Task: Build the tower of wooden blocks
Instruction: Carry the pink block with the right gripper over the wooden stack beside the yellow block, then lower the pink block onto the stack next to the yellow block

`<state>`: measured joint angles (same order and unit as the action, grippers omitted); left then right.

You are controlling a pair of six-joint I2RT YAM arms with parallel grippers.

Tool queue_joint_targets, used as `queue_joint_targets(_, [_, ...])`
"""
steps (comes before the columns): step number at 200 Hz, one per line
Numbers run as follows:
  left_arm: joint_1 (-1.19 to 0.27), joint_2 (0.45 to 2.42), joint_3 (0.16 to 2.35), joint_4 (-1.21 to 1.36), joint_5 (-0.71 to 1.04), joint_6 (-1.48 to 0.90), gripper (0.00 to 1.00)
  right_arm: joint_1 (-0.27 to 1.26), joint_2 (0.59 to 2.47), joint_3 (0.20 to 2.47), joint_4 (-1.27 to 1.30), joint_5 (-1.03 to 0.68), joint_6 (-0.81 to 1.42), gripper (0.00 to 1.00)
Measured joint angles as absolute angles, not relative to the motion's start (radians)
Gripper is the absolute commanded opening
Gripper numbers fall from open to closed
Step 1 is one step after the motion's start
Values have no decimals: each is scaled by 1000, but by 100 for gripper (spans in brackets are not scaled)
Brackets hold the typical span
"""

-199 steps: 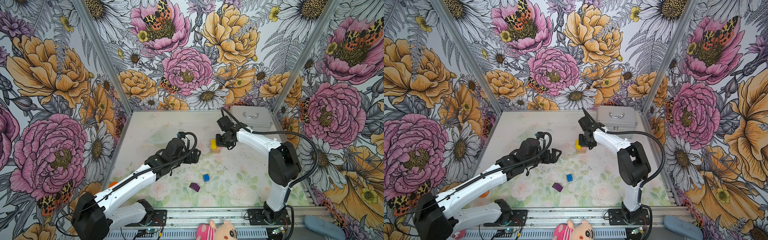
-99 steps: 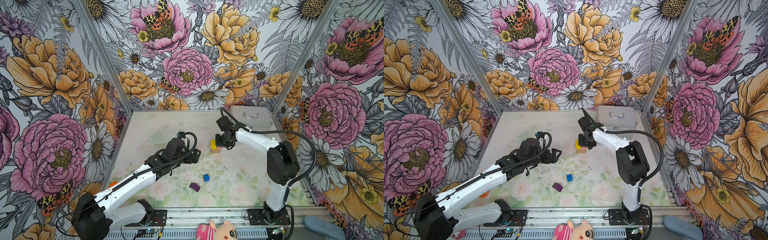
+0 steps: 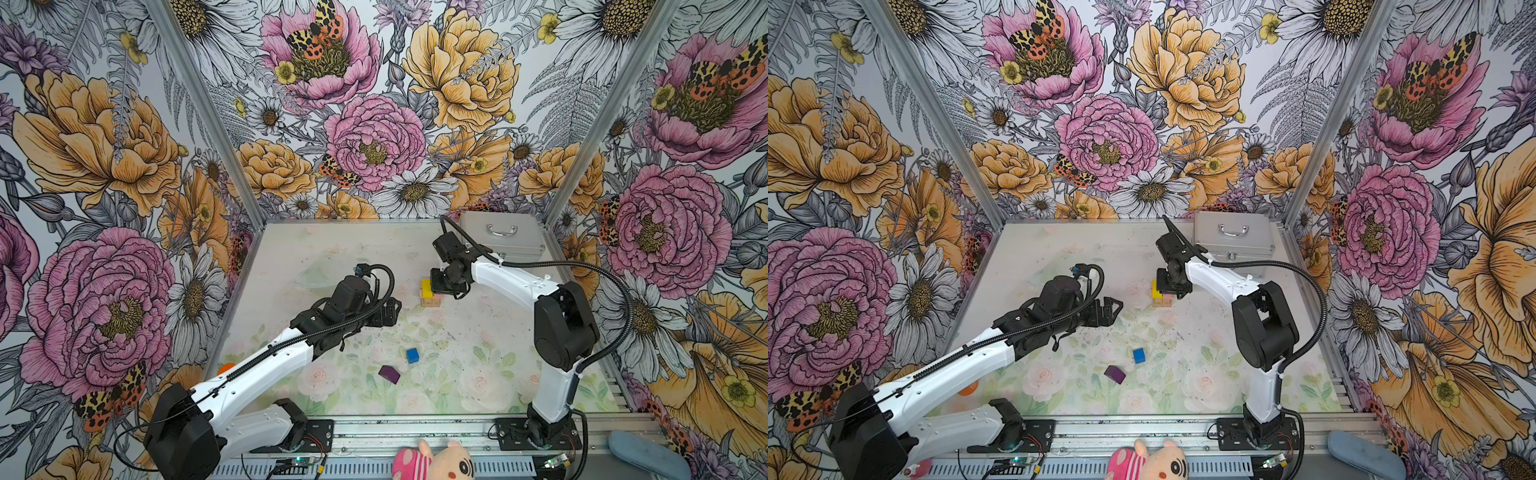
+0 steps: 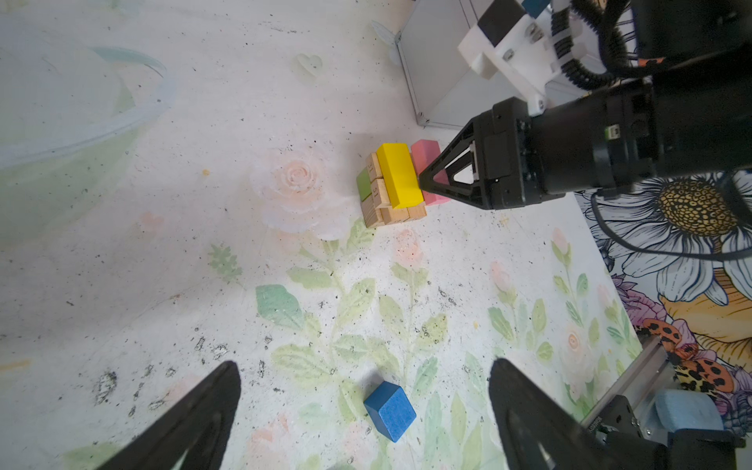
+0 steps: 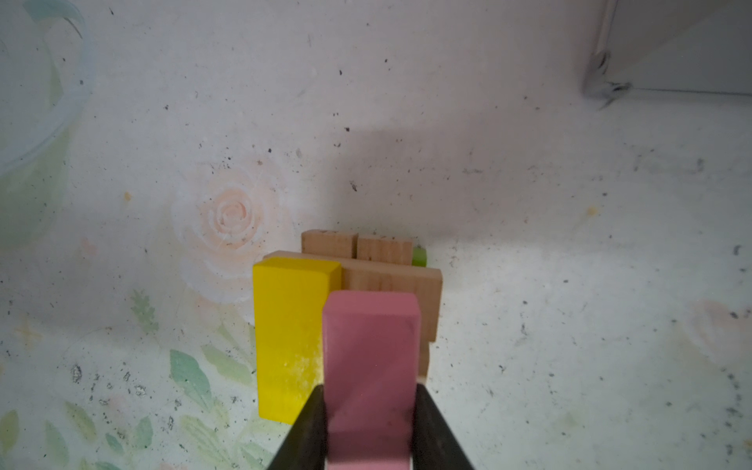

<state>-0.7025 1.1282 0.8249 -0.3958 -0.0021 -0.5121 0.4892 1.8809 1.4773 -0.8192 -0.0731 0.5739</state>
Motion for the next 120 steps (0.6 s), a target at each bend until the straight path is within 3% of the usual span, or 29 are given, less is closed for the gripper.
queue_joint_targets(76, [-702, 1128, 825, -395, -2, -512, 96, 483, 1890, 1484, -819, -76, 574, 37])
queue_joint_targets(120, [-702, 1128, 825, -395, -2, -512, 96, 478, 1890, 1484, -820, -76, 574, 44])
